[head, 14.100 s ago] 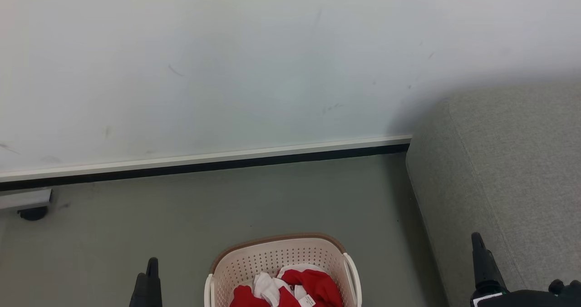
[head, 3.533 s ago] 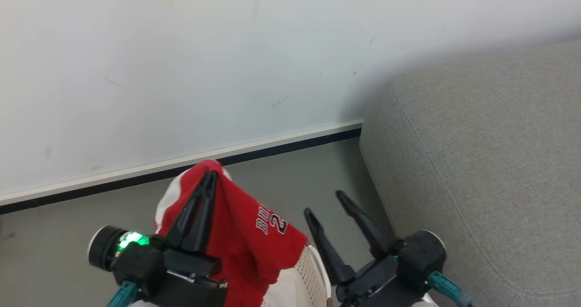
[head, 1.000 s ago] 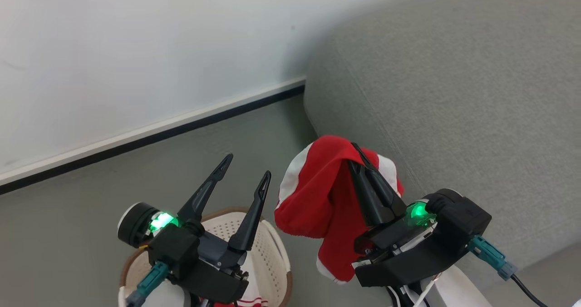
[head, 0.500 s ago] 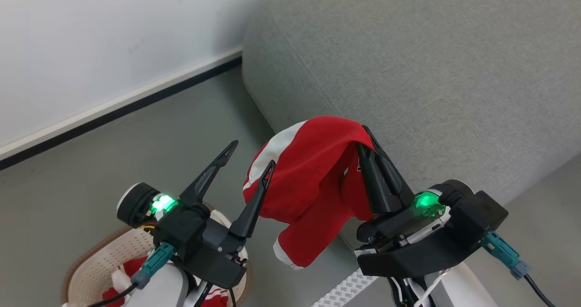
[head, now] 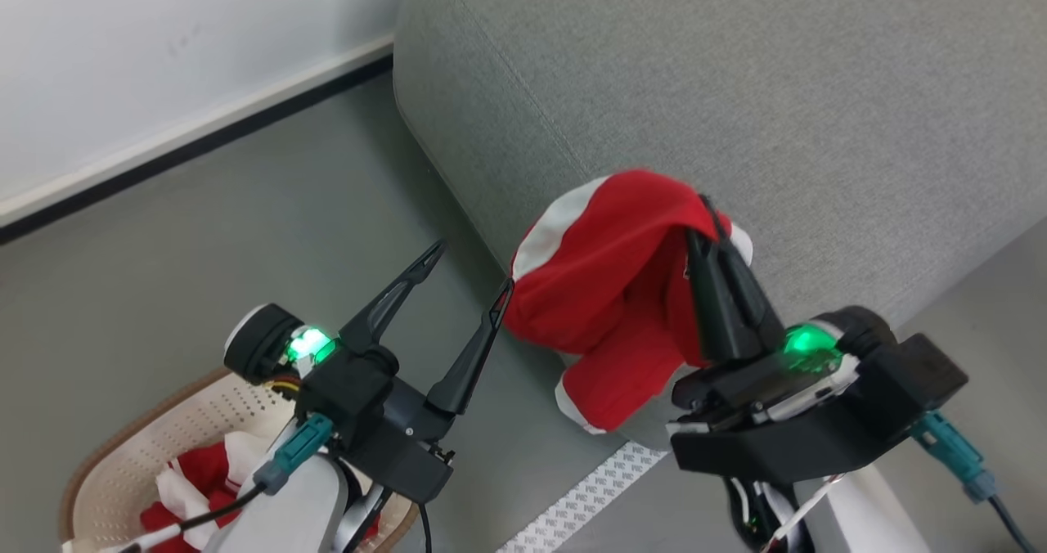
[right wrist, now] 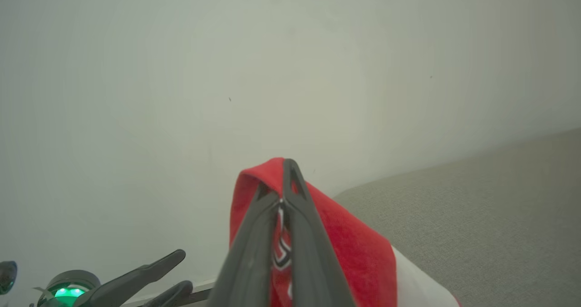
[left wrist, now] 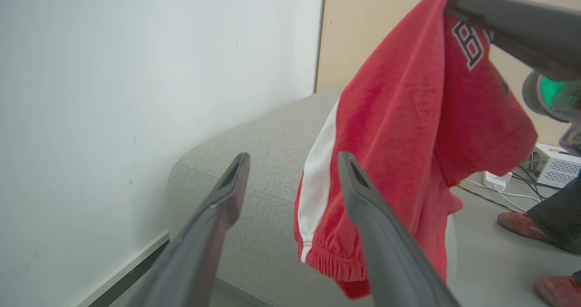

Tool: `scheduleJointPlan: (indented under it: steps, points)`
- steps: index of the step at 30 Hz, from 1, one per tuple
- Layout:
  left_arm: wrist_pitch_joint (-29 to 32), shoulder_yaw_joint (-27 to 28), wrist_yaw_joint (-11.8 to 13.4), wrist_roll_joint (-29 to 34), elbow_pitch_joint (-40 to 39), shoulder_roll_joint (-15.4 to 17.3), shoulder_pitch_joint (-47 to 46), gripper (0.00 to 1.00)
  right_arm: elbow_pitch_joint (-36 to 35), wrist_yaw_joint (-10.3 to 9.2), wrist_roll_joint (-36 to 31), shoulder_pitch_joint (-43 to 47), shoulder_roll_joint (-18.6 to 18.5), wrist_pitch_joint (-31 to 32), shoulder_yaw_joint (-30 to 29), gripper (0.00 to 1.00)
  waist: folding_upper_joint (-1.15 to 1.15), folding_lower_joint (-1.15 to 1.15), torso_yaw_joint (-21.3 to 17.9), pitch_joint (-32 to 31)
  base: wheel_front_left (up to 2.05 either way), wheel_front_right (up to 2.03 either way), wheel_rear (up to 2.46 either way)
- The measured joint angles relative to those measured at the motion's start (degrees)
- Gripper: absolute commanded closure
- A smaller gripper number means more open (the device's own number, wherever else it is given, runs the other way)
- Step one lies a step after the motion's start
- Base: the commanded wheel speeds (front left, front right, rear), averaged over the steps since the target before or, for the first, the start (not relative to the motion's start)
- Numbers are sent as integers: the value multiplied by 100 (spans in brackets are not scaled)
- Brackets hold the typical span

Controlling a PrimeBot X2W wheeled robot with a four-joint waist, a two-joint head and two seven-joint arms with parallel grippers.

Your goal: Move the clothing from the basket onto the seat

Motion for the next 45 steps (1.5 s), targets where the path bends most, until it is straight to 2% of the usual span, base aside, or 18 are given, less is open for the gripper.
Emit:
scheduleJointPlan:
  steps: [10, 15, 19, 28, 34, 40, 45]
  points:
    - [505, -265, -56, 199, -176, 268, -467, 0, -381, 0, -162, -954, -49, 0, -592, 100, 0, 0, -20, 630, 0, 0, 0]
    - [779, -487, -102, 268, -297, 435, -824, 0, -610, 1, -163, -1630, -158, -1, -1224, 100, 1, 1, -13, 1096, 0, 0, 0]
    - [905, -770, -134, 291, -328, 552, -1161, 0, -631, 1, -225, -2232, -323, -1, -2045, 100, 1, 1, 30, 1487, 0, 0, 0]
    - [1105, -1222, -147, 268, -378, 744, -1785, 0, -233, 1, -130, -3439, -985, -1, -3372, 100, 1, 1, 204, 2295, 0, 0, 0]
    - [1260, -1324, -151, 200, -461, 880, -1930, 0, 3, 1, -404, -4046, -1444, -1, -4131, 100, 1, 1, 316, 2736, 0, 0, 0]
    - [1449, -1429, -151, 188, -619, 1002, -2076, 0, 269, 1, -516, -4403, -1775, -1, -4432, 100, 1, 0, 403, 3073, 0, 0, 0]
    - [1608, -1455, -151, 187, -727, 1121, -2164, 0, 800, 2, -556, -4550, -1869, -1, -4534, 100, 1, 0, 436, 3308, 0, 0, 0]
